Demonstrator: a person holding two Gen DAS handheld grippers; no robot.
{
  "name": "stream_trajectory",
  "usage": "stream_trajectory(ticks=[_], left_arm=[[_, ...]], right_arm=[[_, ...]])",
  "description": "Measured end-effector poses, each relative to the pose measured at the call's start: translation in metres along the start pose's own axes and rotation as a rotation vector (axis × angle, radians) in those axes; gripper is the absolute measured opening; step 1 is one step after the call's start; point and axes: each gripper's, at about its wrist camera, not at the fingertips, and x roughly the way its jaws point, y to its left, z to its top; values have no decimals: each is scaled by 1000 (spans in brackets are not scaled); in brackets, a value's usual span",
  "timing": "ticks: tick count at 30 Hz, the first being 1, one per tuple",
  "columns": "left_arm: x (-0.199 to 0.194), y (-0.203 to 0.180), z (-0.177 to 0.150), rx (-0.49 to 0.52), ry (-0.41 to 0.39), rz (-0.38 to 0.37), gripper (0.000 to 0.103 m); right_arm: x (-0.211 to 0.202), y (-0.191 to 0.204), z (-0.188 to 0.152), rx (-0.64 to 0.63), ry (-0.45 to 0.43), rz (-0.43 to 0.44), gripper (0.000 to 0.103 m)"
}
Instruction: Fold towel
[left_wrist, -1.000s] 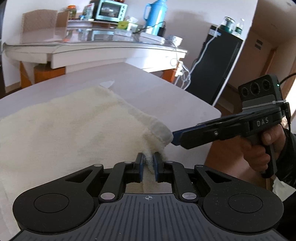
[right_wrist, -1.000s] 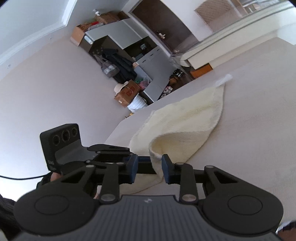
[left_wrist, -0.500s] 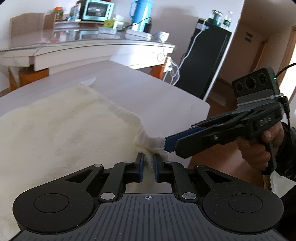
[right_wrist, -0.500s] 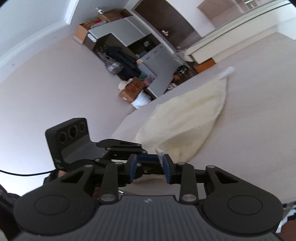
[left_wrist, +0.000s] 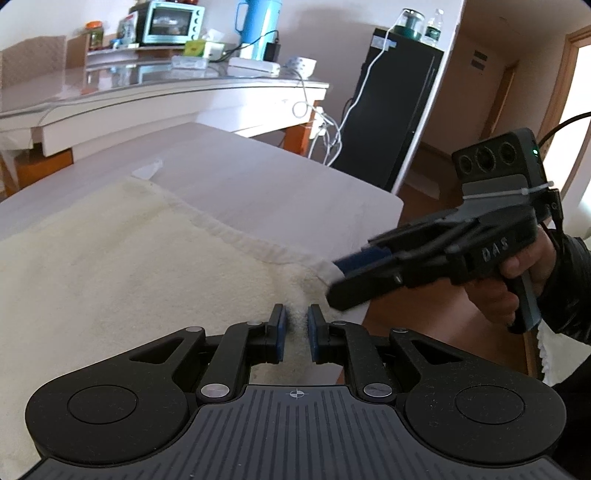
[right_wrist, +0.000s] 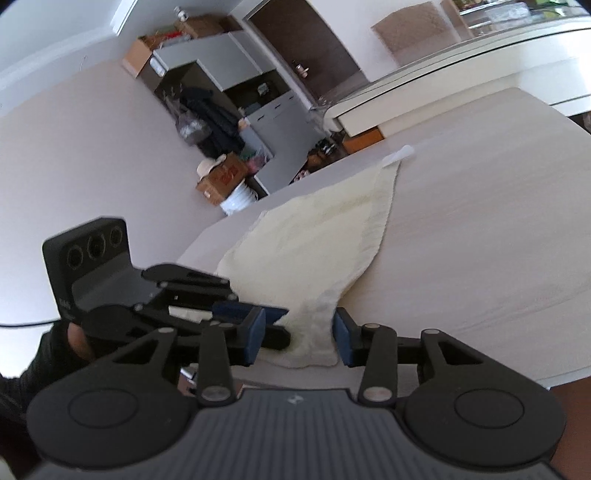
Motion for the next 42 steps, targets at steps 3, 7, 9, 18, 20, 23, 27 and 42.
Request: stream_trajectory(ticks=[3,7,9,18,20,23,27,42], left_arm=[[-1,0,-1,2,0,1,12],[0,-2,-1,12,1,5,12],[-1,-4,-2,15,-1,10,12],[-35,-6,-5,19,-51,95,41],[-56,-2,-11,28,-62,201,50],[-87,6,-25,34,-61,386,60],[-118,15,-48,9,-25,577,73],[-140,30,-76,-101,-50,675,82]], right_arm=[[-4,2,-4,8,6,11,33],[-4,0,-11,22,20,-22,19],[-5,-1,-13,31,23,-20,9],[-7,-5,-14,105,2,10,7],[-11,-4,-12,121,-1,18,7],[-16,-5,-11,146,-10,28,7],[-18,-4,-6,163,-14,24,7],[-12,6,4,142,12,-24,7]])
